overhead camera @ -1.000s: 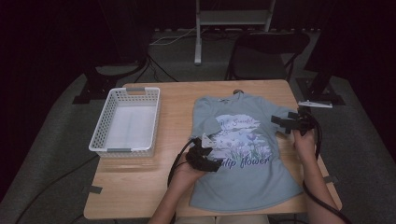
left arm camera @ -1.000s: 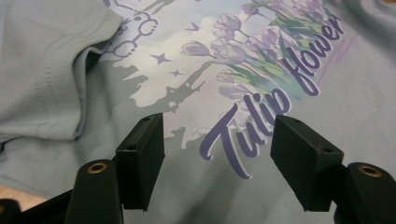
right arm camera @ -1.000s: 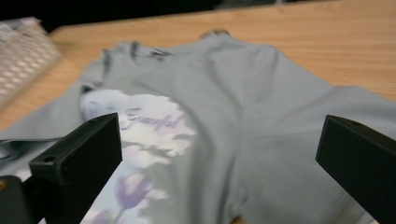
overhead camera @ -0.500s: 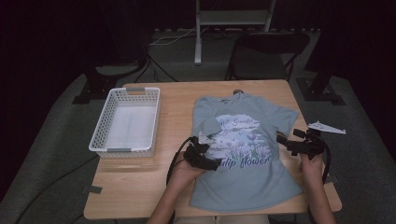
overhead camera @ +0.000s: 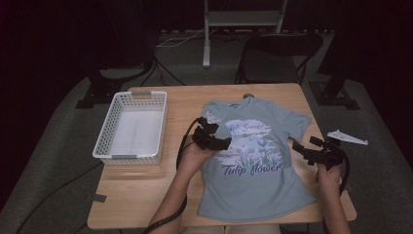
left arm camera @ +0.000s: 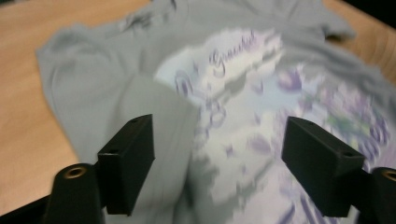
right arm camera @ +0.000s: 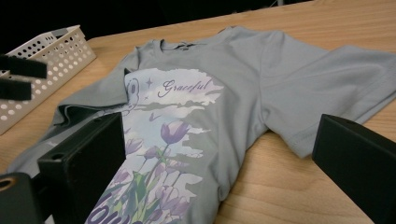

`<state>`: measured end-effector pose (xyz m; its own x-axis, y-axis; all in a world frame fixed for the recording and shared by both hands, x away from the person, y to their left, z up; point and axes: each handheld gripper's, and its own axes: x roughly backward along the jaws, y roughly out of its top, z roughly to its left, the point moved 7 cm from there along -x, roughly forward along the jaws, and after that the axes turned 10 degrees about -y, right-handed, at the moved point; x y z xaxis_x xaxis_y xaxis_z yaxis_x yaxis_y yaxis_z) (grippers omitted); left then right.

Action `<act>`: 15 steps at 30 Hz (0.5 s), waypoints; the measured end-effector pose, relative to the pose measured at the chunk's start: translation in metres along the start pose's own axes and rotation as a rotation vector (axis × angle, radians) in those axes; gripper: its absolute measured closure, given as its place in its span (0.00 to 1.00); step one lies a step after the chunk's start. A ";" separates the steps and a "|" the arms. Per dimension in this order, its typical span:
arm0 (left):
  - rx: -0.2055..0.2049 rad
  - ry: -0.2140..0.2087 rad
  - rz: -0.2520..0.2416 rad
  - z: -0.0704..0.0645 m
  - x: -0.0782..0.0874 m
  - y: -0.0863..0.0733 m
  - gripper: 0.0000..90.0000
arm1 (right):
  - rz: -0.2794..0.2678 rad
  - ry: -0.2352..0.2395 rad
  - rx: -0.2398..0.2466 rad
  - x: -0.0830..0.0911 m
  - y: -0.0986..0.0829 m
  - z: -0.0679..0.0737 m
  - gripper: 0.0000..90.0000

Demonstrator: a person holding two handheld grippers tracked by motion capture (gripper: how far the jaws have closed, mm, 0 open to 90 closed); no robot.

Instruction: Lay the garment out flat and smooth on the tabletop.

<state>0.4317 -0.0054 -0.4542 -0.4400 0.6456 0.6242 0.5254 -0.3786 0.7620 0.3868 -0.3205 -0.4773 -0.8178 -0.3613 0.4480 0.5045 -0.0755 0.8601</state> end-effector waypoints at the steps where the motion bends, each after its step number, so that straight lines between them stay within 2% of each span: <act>1: -0.016 0.017 0.008 0.001 -0.003 0.003 0.30 | -0.001 0.002 0.000 0.001 0.000 -0.001 0.03; 3: -0.047 0.029 0.046 0.002 -0.013 0.006 0.32 | -0.003 0.006 -0.004 0.003 0.001 -0.001 0.03; 5: -0.074 0.029 0.088 0.002 -0.026 0.006 0.40 | 0.001 0.014 -0.008 0.005 0.001 -0.002 0.04; 8: -0.084 0.047 0.150 0.006 -0.047 0.003 0.46 | 0.007 0.016 -0.009 0.005 -0.001 -0.002 0.04; 10: -0.098 0.087 0.198 0.012 -0.060 -0.001 0.48 | 0.016 0.023 -0.012 0.004 -0.002 -0.002 0.04; 12: -0.111 0.098 0.236 0.018 -0.071 -0.005 0.49 | 0.018 0.031 -0.009 0.004 -0.002 -0.001 0.04; 14: -0.122 0.129 0.257 0.024 -0.079 -0.008 0.51 | 0.021 0.028 -0.002 0.004 -0.002 0.000 0.04; 15: -0.115 0.124 0.260 0.027 -0.081 -0.009 0.51 | 0.019 0.034 0.001 0.004 -0.002 0.001 0.04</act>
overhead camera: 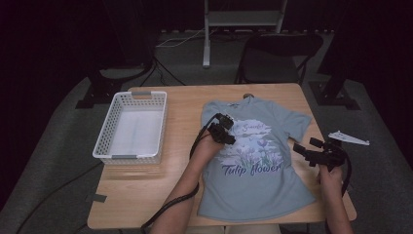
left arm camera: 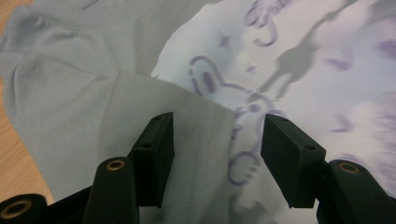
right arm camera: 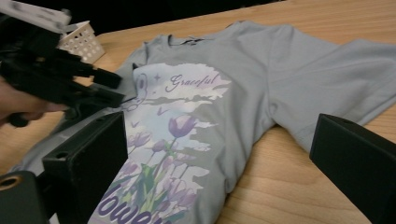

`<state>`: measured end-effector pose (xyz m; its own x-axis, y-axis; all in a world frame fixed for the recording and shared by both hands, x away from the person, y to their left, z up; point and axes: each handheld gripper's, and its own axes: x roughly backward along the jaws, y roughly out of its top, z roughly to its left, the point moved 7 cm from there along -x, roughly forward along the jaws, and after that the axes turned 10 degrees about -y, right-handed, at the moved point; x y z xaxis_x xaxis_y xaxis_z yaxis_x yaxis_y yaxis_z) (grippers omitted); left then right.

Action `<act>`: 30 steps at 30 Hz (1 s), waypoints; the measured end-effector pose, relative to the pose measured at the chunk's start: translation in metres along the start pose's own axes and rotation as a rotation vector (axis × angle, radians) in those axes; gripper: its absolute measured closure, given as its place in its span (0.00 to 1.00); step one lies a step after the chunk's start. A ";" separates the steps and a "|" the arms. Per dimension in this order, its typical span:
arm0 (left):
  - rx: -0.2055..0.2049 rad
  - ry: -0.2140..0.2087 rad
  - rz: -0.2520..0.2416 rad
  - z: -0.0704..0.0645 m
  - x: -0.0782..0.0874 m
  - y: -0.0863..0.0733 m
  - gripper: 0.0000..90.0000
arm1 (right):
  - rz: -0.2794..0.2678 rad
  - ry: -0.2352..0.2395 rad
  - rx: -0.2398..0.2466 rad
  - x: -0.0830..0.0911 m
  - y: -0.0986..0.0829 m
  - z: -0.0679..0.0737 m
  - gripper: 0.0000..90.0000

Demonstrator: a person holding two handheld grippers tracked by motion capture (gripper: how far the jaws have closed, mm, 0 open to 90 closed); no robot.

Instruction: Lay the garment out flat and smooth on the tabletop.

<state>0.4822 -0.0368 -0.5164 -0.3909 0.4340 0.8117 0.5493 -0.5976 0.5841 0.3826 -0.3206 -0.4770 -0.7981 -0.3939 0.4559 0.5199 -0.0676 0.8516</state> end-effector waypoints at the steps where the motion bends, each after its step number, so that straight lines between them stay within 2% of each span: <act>1: 0.003 -0.001 0.003 0.002 -0.002 -0.001 0.51 | 0.002 0.003 0.001 0.000 0.000 0.000 0.04; 2: 0.003 0.001 0.004 0.003 -0.005 -0.001 0.53 | 0.004 -0.003 0.004 -0.001 0.000 0.000 0.04; 6: 0.036 -0.047 -0.026 0.006 -0.007 -0.002 0.58 | 0.021 0.002 -0.002 -0.003 -0.002 0.000 0.04; 7: 0.036 -0.047 -0.026 0.006 -0.007 -0.002 0.60 | 0.021 0.002 -0.002 -0.003 -0.002 0.000 0.04; 8: 0.055 -0.068 -0.035 0.007 -0.007 -0.003 0.60 | 0.025 0.003 0.000 -0.004 -0.003 0.001 0.05; 9: 0.068 -0.068 -0.048 0.009 -0.007 -0.003 0.63 | 0.031 0.005 0.001 -0.004 -0.003 0.002 0.05; 10: 0.081 -0.068 -0.056 0.010 -0.007 -0.003 0.72 | 0.030 0.003 0.009 -0.004 -0.003 0.004 0.05; 11: 0.096 -0.068 -0.063 0.012 -0.006 -0.003 0.72 | 0.030 0.003 0.009 -0.004 -0.003 0.004 0.05; 13: 0.135 -0.087 -0.081 0.016 -0.005 -0.003 0.80 | 0.032 0.016 0.007 -0.004 -0.002 0.007 0.05; 15: 0.148 -0.104 -0.083 0.018 -0.004 -0.004 0.91 | 0.033 0.014 0.012 -0.004 -0.003 0.007 0.05; 19: 0.152 -0.099 -0.080 0.020 -0.003 -0.004 0.97 | 0.038 0.020 0.010 -0.005 -0.003 0.007 0.05; 22: 0.136 -0.087 -0.081 0.018 0.003 -0.004 0.98 | 0.047 0.014 0.015 -0.006 -0.004 0.008 0.05; 28: 0.147 -0.036 -0.151 0.027 0.030 0.002 0.98 | 0.052 0.019 0.009 -0.007 -0.005 0.007 0.05; 30: 0.144 -0.002 -0.144 0.032 0.038 0.000 0.98 | 0.052 0.023 0.015 -0.007 -0.005 0.009 0.05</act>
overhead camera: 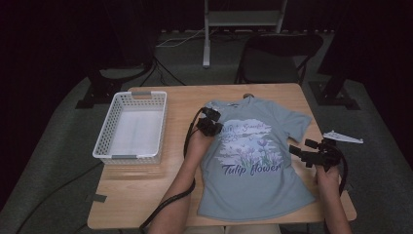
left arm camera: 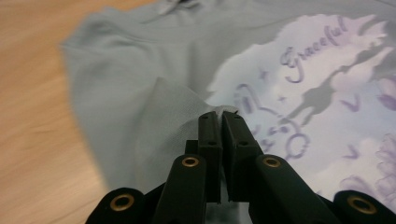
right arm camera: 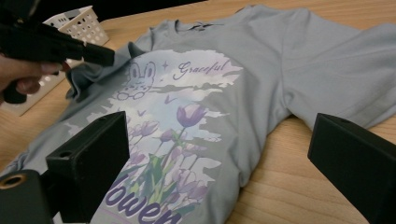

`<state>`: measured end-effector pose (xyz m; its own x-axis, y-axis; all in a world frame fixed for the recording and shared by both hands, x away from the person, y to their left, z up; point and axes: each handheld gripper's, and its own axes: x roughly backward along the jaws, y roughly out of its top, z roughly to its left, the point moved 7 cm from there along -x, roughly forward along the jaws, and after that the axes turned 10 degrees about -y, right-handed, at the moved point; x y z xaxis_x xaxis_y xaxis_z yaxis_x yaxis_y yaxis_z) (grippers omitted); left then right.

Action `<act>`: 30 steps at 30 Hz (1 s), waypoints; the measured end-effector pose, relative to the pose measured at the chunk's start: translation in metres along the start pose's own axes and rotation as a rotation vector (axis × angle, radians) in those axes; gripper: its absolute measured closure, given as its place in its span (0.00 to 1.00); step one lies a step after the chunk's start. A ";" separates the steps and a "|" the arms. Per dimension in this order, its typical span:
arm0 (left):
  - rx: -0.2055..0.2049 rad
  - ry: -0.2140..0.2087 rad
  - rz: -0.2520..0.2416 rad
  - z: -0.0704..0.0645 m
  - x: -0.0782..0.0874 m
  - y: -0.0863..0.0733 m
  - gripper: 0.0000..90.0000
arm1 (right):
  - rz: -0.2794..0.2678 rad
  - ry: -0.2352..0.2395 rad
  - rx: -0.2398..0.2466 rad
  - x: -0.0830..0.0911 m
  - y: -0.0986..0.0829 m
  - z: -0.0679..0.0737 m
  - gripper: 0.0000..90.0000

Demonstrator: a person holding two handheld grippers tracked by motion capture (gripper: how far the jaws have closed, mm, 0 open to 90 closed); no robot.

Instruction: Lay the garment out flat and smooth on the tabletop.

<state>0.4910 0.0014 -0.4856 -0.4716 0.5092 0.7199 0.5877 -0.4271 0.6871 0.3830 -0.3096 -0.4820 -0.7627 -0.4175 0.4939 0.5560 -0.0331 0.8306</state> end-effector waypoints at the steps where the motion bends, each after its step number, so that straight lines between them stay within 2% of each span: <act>1: 0.006 0.014 -0.003 0.004 0.005 0.000 0.98 | -0.001 -0.001 0.000 0.000 0.000 0.000 0.05; 4: 0.037 0.046 -0.008 0.020 0.019 -0.005 0.98 | 0.002 0.001 0.001 0.000 0.000 0.001 0.05; 5: 0.037 0.046 -0.008 0.020 0.019 -0.005 0.98 | 0.002 0.001 0.001 0.000 0.000 0.001 0.05; 6: 0.056 0.066 0.002 0.030 0.025 -0.010 0.98 | 0.006 0.000 0.000 -0.002 -0.001 0.002 0.05; 11: 0.088 0.134 0.013 0.051 0.036 -0.020 0.98 | 0.019 0.007 0.001 -0.004 -0.003 0.004 0.05; 13: 0.089 0.199 0.021 0.060 0.042 -0.023 0.98 | 0.020 0.006 0.004 -0.005 -0.003 0.004 0.05; 14: 0.098 0.220 0.017 0.063 0.045 -0.024 0.98 | 0.022 0.008 0.003 -0.006 -0.003 0.005 0.05; 16: 0.088 0.272 0.031 0.069 0.049 -0.027 0.98 | 0.026 0.007 0.004 -0.006 -0.004 0.005 0.05; 20: 0.100 0.287 0.048 0.071 0.051 -0.033 0.98 | 0.032 0.006 0.004 -0.007 -0.005 0.005 0.05; 21: 0.106 0.298 0.076 0.072 0.051 -0.039 0.98 | 0.033 0.007 0.006 -0.008 -0.005 0.005 0.05; 22: 0.106 0.298 0.076 0.072 0.051 -0.039 0.98 | 0.033 0.007 0.006 -0.008 -0.005 0.005 0.05; 27: 0.095 0.390 0.145 0.078 0.049 -0.052 0.98 | 0.038 0.007 0.005 -0.008 -0.005 0.006 0.05; 29: 0.079 0.400 0.198 0.080 0.047 -0.059 0.97 | 0.039 0.006 0.005 -0.008 -0.005 0.006 0.05; 30: 0.069 0.405 0.244 0.080 0.044 -0.065 0.97 | 0.040 0.005 0.004 -0.008 -0.005 0.006 0.05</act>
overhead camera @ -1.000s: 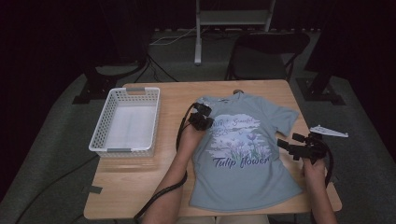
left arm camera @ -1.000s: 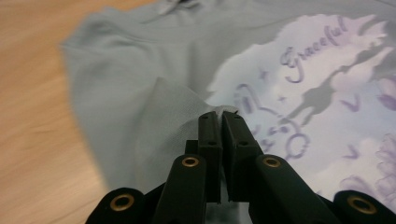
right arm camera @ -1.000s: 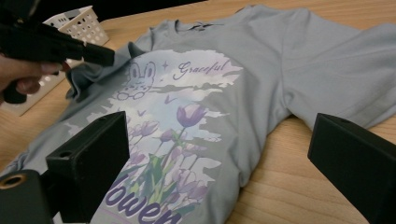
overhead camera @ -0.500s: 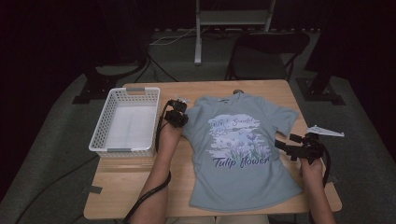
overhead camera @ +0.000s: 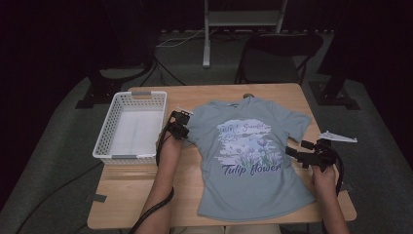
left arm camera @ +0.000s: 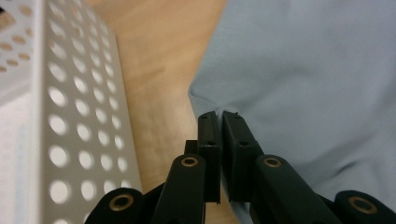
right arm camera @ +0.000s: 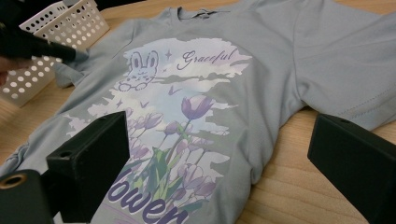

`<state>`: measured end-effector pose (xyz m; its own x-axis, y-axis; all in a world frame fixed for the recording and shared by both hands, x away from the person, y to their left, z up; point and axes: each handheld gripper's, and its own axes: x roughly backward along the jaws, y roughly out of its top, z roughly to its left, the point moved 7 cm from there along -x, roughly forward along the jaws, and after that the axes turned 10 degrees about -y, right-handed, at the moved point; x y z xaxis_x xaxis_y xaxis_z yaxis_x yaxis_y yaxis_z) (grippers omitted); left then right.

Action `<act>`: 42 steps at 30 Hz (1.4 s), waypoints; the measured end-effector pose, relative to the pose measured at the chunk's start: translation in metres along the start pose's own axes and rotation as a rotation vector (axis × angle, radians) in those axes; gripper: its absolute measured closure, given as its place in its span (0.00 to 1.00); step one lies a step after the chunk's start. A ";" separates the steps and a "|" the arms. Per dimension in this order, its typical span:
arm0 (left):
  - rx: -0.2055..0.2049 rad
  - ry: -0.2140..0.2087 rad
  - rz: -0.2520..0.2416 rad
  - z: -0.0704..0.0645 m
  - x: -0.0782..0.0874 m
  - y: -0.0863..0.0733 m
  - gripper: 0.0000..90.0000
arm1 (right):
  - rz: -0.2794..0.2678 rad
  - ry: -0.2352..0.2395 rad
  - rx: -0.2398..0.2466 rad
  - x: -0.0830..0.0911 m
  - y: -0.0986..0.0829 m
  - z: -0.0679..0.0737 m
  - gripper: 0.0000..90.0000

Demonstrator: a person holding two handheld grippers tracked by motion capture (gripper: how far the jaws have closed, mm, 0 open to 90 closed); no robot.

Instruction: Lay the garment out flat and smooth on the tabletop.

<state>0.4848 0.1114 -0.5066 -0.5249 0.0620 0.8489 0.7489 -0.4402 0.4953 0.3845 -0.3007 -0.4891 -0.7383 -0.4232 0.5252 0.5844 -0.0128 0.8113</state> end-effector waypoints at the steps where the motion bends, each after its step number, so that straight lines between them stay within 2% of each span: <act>1: -0.009 0.015 0.021 0.000 -0.002 -0.002 0.97 | 0.000 0.002 -0.001 0.000 0.000 0.000 0.05; 2: -0.030 0.024 0.036 -0.002 -0.003 -0.003 0.97 | 0.000 0.002 0.000 0.000 0.000 0.000 0.05; 4: -0.040 0.038 0.054 -0.004 -0.006 -0.004 0.97 | 0.001 0.003 0.002 0.000 0.000 0.001 0.05; 6: -0.059 0.030 0.086 -0.008 -0.010 -0.006 0.96 | 0.002 0.003 0.003 0.000 0.000 0.001 0.05; 8: -0.063 0.038 0.085 -0.008 -0.010 -0.006 0.95 | 0.001 0.004 0.002 0.000 0.000 0.001 0.05; 9: -0.059 0.039 0.078 -0.007 -0.009 -0.005 0.92 | 0.002 0.004 0.002 0.000 0.000 0.001 0.05; 11: -0.045 0.040 0.051 -0.005 -0.005 -0.003 0.76 | -0.003 0.005 0.003 0.001 0.001 0.001 0.05; 13: -0.020 0.001 0.001 -0.006 0.000 -0.001 0.67 | -0.005 0.005 0.003 0.001 0.001 0.001 0.05; 15: 0.002 -0.025 -0.044 -0.007 0.004 0.002 0.65 | -0.004 0.007 0.002 0.001 0.001 0.001 0.05; 16: 0.028 -0.073 -0.071 -0.009 0.006 0.004 0.61 | -0.001 0.005 0.002 0.000 0.000 0.002 0.05; 18: 0.046 -0.096 -0.088 -0.009 0.008 0.005 0.60 | 0.001 0.009 0.003 0.000 0.000 0.002 0.05; 19: 0.065 -0.144 -0.097 -0.011 0.008 0.005 0.60 | 0.001 0.009 0.005 -0.001 0.000 0.003 0.05; 20: 0.070 -0.169 -0.093 -0.013 0.008 0.005 0.60 | 0.000 0.007 0.006 0.000 0.000 0.003 0.05; 21: 0.057 -0.166 -0.084 -0.014 0.008 0.004 0.60 | -0.001 0.010 0.006 0.000 0.000 0.003 0.05; 23: 0.055 -0.193 -0.069 -0.017 0.006 0.001 0.60 | -0.002 0.008 0.006 0.000 0.001 0.003 0.05; 24: 0.045 -0.193 -0.058 -0.018 0.005 0.000 0.60 | -0.002 0.009 0.005 0.000 0.001 0.003 0.05; 25: 0.029 -0.207 -0.033 -0.023 0.004 -0.004 0.60 | 0.002 0.008 0.007 -0.001 0.000 0.003 0.05; 28: 0.010 -0.213 -0.027 -0.028 0.005 -0.006 0.60 | 0.005 0.010 0.006 -0.001 0.000 0.004 0.05; 32: -0.005 -0.221 -0.043 -0.036 0.008 -0.009 0.60 | 0.008 0.013 0.008 -0.002 0.000 0.005 0.05; 34: -0.016 -0.235 -0.037 -0.041 0.007 -0.011 0.60 | 0.008 0.014 0.010 -0.003 -0.001 0.006 0.05; 36: -0.031 -0.230 -0.028 -0.043 0.004 -0.013 0.60 | 0.010 0.014 0.012 -0.004 -0.001 0.006 0.05; 39: -0.027 -0.232 -0.060 -0.044 0.001 -0.013 0.60 | 0.012 0.012 0.015 -0.003 -0.001 0.007 0.05; 40: -0.038 -0.237 -0.074 -0.044 0.001 -0.014 0.60 | 0.009 0.010 0.017 -0.003 -0.001 0.007 0.05; 42: -0.085 -0.257 -0.102 -0.044 0.001 -0.015 0.60 | 0.008 0.013 0.013 -0.003 -0.001 0.006 0.05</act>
<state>0.4558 0.0787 -0.5212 -0.4684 0.3300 0.8196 0.6552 -0.4925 0.5728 0.3841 -0.2940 -0.4893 -0.7293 -0.4347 0.5284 0.5858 0.0024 0.8105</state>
